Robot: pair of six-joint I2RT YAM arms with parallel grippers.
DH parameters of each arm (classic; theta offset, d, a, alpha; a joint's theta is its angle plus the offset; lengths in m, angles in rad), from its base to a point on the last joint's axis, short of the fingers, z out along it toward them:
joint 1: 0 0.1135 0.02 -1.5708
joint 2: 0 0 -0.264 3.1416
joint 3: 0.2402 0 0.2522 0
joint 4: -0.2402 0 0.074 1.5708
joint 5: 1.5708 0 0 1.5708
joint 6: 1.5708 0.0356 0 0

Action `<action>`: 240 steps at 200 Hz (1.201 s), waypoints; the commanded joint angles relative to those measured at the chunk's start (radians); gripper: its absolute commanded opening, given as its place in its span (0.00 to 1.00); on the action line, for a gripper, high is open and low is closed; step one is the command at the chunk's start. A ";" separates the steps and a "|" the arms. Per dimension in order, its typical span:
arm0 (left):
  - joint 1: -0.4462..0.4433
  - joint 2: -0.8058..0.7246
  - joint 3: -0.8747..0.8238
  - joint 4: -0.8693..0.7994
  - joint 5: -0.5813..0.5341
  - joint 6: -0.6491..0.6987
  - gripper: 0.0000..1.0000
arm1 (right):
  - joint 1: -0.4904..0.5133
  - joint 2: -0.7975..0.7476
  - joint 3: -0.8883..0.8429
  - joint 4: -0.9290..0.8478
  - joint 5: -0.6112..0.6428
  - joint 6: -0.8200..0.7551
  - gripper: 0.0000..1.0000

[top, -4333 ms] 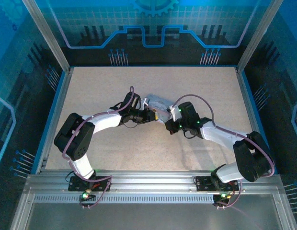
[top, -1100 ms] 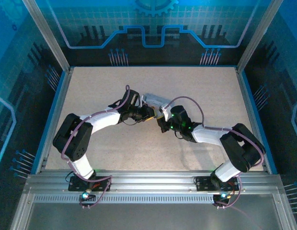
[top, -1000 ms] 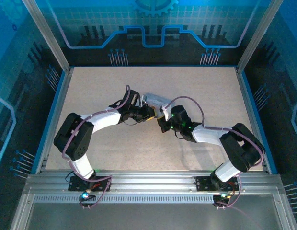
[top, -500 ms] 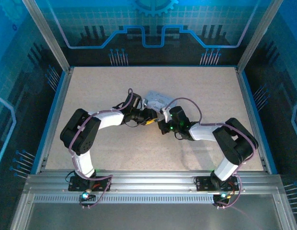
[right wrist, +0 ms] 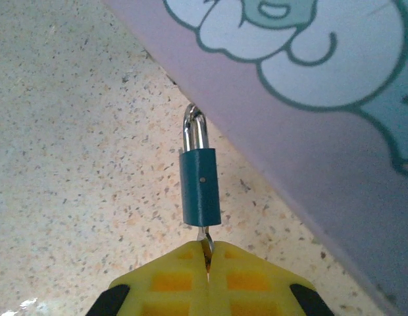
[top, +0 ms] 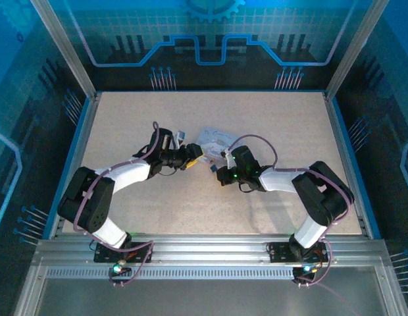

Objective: Unlock the padlock with the key

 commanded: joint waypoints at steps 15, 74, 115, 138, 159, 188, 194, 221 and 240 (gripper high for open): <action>-0.012 -0.021 -0.089 0.118 0.004 -0.118 0.57 | 0.007 -0.048 0.035 -0.088 -0.054 0.128 0.00; -0.046 0.030 -0.148 0.265 0.005 -0.233 0.55 | 0.009 -0.071 0.042 -0.119 -0.074 0.246 0.00; -0.072 0.090 -0.143 0.335 0.001 -0.270 0.53 | 0.001 -0.067 0.054 -0.126 -0.094 0.266 0.00; -0.086 0.115 -0.138 0.360 0.004 -0.284 0.52 | -0.003 -0.067 0.054 -0.126 -0.095 0.275 0.00; -0.096 0.136 -0.134 0.383 0.006 -0.301 0.52 | -0.005 -0.068 0.054 -0.126 -0.096 0.283 0.00; -0.112 0.168 -0.124 0.412 0.006 -0.320 0.52 | -0.006 -0.068 0.054 -0.118 -0.096 0.284 0.00; -0.115 0.175 -0.121 0.421 0.006 -0.326 0.52 | -0.006 -0.069 0.054 -0.119 -0.094 0.284 0.00; -0.124 0.212 -0.117 0.469 0.013 -0.351 0.51 | -0.008 -0.070 0.051 -0.113 -0.095 0.294 0.00; -0.131 0.225 -0.108 0.469 0.009 -0.344 0.49 | -0.009 -0.073 0.050 -0.109 -0.096 0.299 0.00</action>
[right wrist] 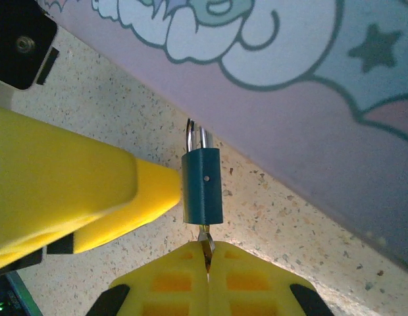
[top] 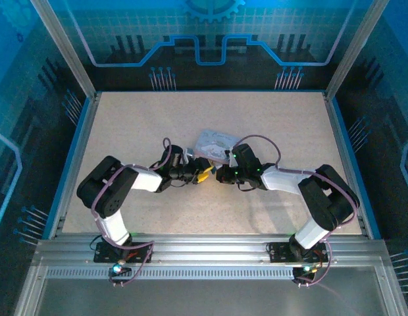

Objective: Unlock the padlock with the key

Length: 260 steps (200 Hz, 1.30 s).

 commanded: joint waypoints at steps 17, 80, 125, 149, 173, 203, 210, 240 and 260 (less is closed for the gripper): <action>-0.017 0.033 0.034 0.061 0.011 -0.020 0.48 | -0.006 -0.028 0.023 0.002 -0.018 0.018 0.00; -0.028 0.064 0.039 0.102 0.006 -0.048 0.42 | -0.010 -0.027 0.015 0.036 -0.031 0.062 0.00; -0.032 0.080 0.047 0.129 0.005 -0.071 0.37 | -0.014 -0.029 0.005 0.060 -0.037 0.098 0.00; -0.032 0.091 0.045 0.150 0.008 -0.083 0.32 | -0.020 -0.030 -0.010 0.097 -0.047 0.131 0.00; -0.032 0.087 0.045 0.149 0.004 -0.081 0.26 | -0.031 -0.033 -0.033 0.143 -0.063 0.171 0.00; -0.032 0.075 0.049 0.129 -0.004 -0.068 0.18 | -0.040 -0.047 -0.044 0.144 -0.081 0.172 0.03; -0.032 0.071 0.049 0.123 -0.006 -0.065 0.16 | -0.044 -0.054 -0.049 0.144 -0.082 0.170 0.05; -0.033 0.053 0.050 0.105 -0.018 -0.061 0.10 | -0.056 -0.091 -0.064 0.099 -0.072 0.133 0.21; -0.033 0.048 0.056 0.092 -0.022 -0.057 0.08 | -0.062 -0.131 -0.061 0.025 -0.051 0.078 0.31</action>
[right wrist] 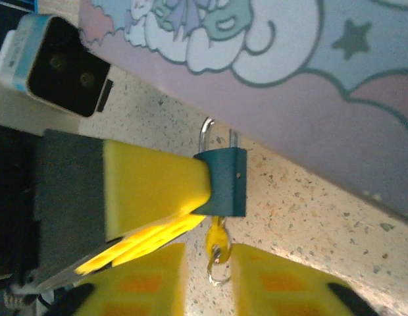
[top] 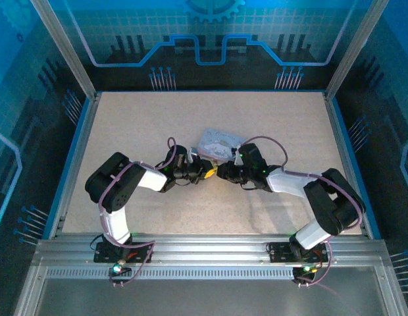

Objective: Unlock the padlock with the key

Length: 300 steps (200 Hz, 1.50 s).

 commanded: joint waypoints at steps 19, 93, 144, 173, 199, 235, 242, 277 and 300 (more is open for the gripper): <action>-0.004 -0.032 0.024 -0.017 -0.017 0.011 0.06 | -0.019 -0.119 0.009 -0.151 0.046 -0.145 0.40; -0.004 -0.069 0.028 -0.048 -0.031 0.001 0.04 | 0.076 -0.387 0.121 -0.428 0.345 -0.747 0.67; -0.003 -0.083 0.016 -0.028 -0.036 -0.031 0.02 | 0.205 -0.469 0.045 -0.332 0.445 -1.284 0.79; -0.003 -0.101 0.014 -0.035 -0.042 -0.042 0.00 | 0.265 -0.466 -0.042 -0.252 0.511 -1.629 0.84; -0.004 -0.119 0.006 -0.041 -0.054 -0.066 0.00 | 0.270 -0.419 -0.054 -0.223 0.583 -1.748 0.84; -0.005 -0.137 0.001 -0.034 -0.066 -0.108 0.00 | 0.272 -0.342 -0.073 -0.107 0.626 -1.757 0.82; -0.005 -0.138 0.000 -0.026 -0.066 -0.119 0.00 | 0.275 -0.325 -0.076 -0.081 0.622 -1.743 0.78; -0.007 -0.142 0.001 -0.007 -0.063 -0.154 0.00 | 0.275 -0.251 -0.080 0.012 0.605 -1.703 0.65; -0.012 -0.152 0.001 -0.019 -0.073 -0.160 0.00 | 0.271 -0.214 -0.073 0.062 0.589 -1.688 0.58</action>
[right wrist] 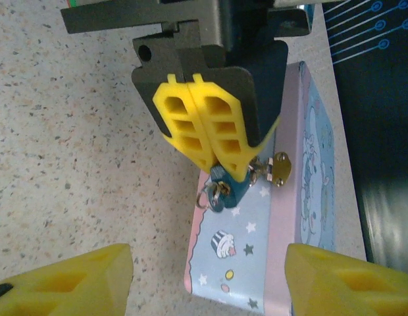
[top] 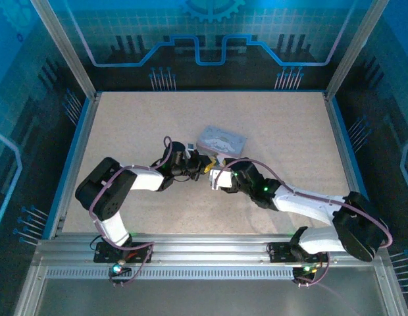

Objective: Unlock the padlock with the key

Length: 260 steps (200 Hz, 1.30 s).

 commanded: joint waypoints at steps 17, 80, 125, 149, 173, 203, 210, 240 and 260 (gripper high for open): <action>-0.012 -0.050 -0.010 0.044 -0.021 -0.037 0.00 | -0.001 0.048 0.006 0.107 -0.030 0.020 0.53; -0.017 -0.047 -0.007 0.056 -0.019 -0.045 0.00 | -0.036 0.093 0.019 0.143 -0.045 0.001 0.42; -0.018 -0.043 -0.010 0.068 -0.017 -0.056 0.00 | -0.050 0.128 0.042 0.153 -0.053 -0.007 0.33; -0.018 -0.040 -0.010 0.070 -0.017 -0.056 0.00 | -0.058 0.146 0.042 0.171 -0.053 -0.004 0.30; -0.018 -0.040 -0.010 0.072 -0.017 -0.058 0.00 | -0.058 0.154 0.047 0.179 -0.054 0.002 0.25; -0.019 -0.036 -0.008 0.078 -0.018 -0.062 0.00 | -0.059 0.162 0.054 0.185 -0.047 0.004 0.23; -0.020 -0.034 -0.008 0.081 -0.017 -0.065 0.00 | -0.059 0.167 0.055 0.187 -0.043 0.004 0.22; -0.021 -0.030 -0.010 0.086 -0.017 -0.069 0.00 | -0.059 0.179 0.060 0.186 -0.036 0.013 0.18; -0.023 -0.029 -0.008 0.088 -0.016 -0.069 0.00 | -0.059 0.189 0.061 0.192 -0.018 0.019 0.15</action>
